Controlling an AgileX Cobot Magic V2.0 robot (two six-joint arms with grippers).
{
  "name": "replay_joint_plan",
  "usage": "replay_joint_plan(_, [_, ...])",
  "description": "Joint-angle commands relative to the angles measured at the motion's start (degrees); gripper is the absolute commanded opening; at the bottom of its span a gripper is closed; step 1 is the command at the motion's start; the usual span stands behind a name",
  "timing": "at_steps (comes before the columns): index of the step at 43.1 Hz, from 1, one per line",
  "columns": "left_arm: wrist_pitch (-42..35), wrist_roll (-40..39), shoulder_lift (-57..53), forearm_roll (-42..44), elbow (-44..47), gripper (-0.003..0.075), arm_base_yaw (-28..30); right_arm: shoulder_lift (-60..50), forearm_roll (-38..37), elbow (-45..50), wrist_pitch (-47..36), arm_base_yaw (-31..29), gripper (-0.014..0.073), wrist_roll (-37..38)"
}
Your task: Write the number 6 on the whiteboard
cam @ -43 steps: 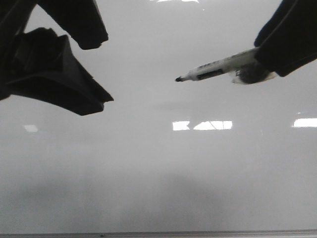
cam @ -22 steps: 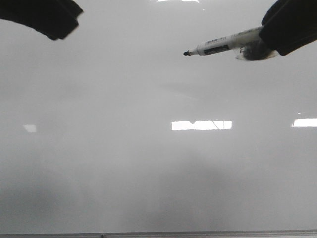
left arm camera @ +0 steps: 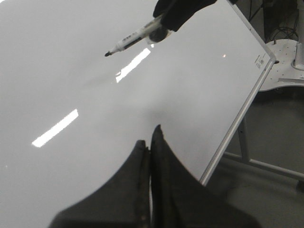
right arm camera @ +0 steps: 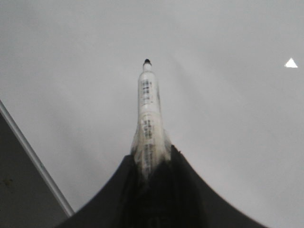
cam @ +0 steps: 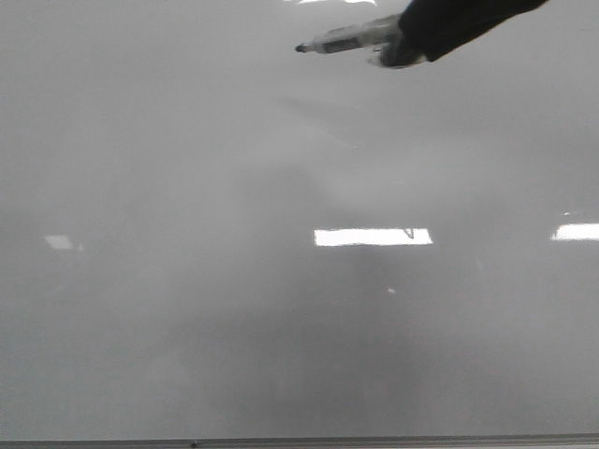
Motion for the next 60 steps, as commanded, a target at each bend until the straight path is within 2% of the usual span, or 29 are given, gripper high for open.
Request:
replay_joint_plan(1, [-5.7,-0.5,-0.8,-0.5,-0.9,-0.002,0.2,3.3,1.3,-4.5,-7.4,1.2,-0.0069,0.0])
replay_joint_plan(10, [-6.0,-0.5,-0.8,-0.5,-0.9,-0.002,0.2,9.1,4.7,-6.6,-19.9,1.2,-0.0069,0.0])
replay_joint_plan(14, [-6.6,-0.5,-0.8,-0.5,-0.9,-0.002,0.2,10.8,5.1,-6.8,-22.4,1.2,-0.0069,0.0])
replay_joint_plan(28, [-8.0,-0.5,-0.8,-0.5,-0.9,-0.002,0.2,18.1,7.4,-11.2,-20.2,2.3,-0.0069,0.0])
replay_joint_plan(36, [-8.0,-0.5,-0.8,-0.5,-0.9,-0.002,0.2,22.8,7.3,-12.7,-14.3,5.9,-0.0069,-0.2])
replay_joint_plan(43, [-8.0,-0.5,-0.8,-0.5,-0.9,-0.002,0.2,25.3,7.3,-12.2,-8.0,6.4,-0.0057,-0.2])
replay_joint_plan(52, [-8.0,-0.5,-0.8,-0.5,-0.9,-0.002,0.2,19.2,7.3,-5.2,-11.1,2.8,-0.0058,-0.2])
replay_joint_plan(60, [-8.0,-0.5,-0.8,-0.5,-0.9,-0.002,0.2,19.1,7.1,-6.9,-11.3,3.0,-0.0058,-0.7])
